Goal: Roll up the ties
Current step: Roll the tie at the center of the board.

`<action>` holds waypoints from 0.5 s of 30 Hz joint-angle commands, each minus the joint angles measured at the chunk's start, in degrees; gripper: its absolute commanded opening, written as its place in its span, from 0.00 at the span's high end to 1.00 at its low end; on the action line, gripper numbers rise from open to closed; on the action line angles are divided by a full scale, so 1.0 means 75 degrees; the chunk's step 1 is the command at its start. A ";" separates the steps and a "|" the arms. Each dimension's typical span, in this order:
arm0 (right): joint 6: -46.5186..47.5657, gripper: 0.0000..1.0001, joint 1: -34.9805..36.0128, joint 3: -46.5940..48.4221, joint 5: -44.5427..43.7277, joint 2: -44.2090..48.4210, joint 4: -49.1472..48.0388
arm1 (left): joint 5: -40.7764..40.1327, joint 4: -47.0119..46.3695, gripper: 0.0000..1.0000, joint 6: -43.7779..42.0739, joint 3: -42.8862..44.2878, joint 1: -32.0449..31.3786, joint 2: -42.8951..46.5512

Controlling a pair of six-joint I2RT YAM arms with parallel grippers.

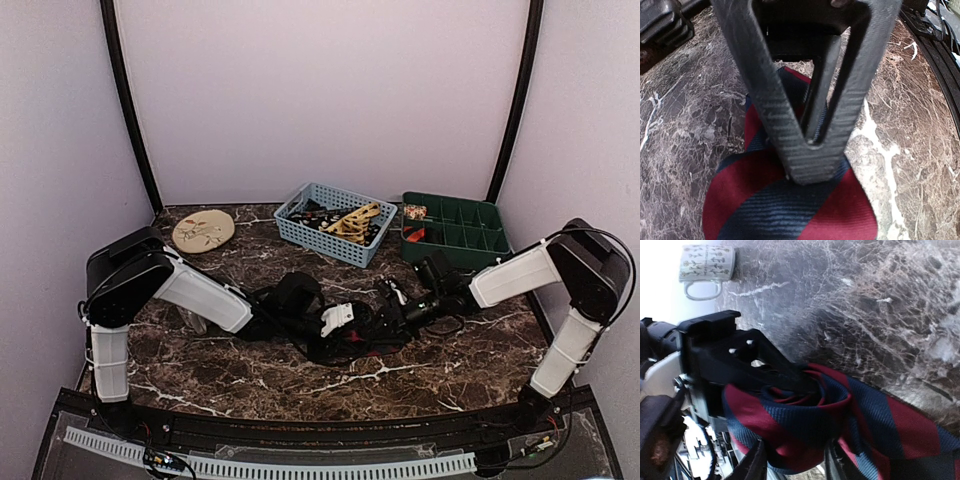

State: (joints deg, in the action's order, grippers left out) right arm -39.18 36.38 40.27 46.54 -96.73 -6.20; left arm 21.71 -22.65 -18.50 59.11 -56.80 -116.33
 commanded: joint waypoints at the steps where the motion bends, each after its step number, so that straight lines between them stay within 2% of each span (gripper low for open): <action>1: 0.0163 0.73 0.0036 -0.0027 -0.0297 -0.0262 -0.0070 | -0.0372 0.1222 0.80 -0.0165 -0.0233 -0.0033 -0.0389; 3: 0.0267 0.89 0.0025 -0.0111 -0.0445 -0.0404 -0.0053 | -0.0326 0.0998 0.79 -0.0107 -0.0328 -0.0033 -0.0390; 5: 0.0242 1.00 0.0004 -0.0267 -0.0480 -0.0478 -0.0170 | -0.0274 0.0823 0.78 -0.0042 -0.0371 -0.0033 -0.0391; 7: 0.0246 1.00 -0.0019 -0.0363 -0.0505 -0.0477 -0.0207 | -0.0315 0.0642 0.72 0.0018 -0.0400 -0.0033 -0.0385; 11: 0.0511 1.00 -0.0098 -0.0396 -0.0690 -0.0476 0.0065 | -0.0391 -0.0002 0.53 0.0218 -0.0483 -0.0010 -0.0209; 15: 0.0664 1.00 -0.0268 -0.0507 -0.0795 -0.0495 0.0206 | -0.0200 -0.0904 0.43 0.0426 -0.0635 -0.0009 0.0093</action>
State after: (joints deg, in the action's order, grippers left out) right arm -36.45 35.64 38.48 44.71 -98.85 -8.71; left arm 20.49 -27.35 -17.21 56.75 -56.82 -116.57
